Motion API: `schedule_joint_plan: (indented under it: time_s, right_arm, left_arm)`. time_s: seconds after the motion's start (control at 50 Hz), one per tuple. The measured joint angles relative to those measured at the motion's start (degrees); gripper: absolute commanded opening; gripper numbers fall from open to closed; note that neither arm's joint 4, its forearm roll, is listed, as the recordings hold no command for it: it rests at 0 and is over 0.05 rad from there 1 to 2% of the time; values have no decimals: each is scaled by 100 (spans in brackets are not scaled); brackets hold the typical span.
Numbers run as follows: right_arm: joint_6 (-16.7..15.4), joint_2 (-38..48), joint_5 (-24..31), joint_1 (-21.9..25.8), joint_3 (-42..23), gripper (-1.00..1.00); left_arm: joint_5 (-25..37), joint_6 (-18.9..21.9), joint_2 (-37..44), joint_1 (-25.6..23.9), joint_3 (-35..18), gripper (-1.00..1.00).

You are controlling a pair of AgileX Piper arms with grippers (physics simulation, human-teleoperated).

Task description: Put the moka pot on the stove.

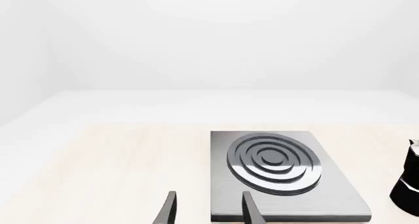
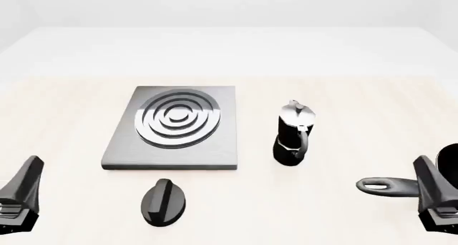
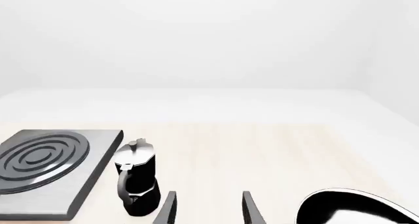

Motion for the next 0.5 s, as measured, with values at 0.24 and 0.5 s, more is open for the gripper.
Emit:
schedule_joint_plan:
  time_s: [0.24, 0.5]
  right_arm:
    - [-23, 89, -10, 20, -24, 100]
    - [-32, 89, 59, 164, -105, 100]
  left_arm:
    - [0, 0, 0, 0, 0, 100]
    - [0, 0, 0, 0, 0, 100]
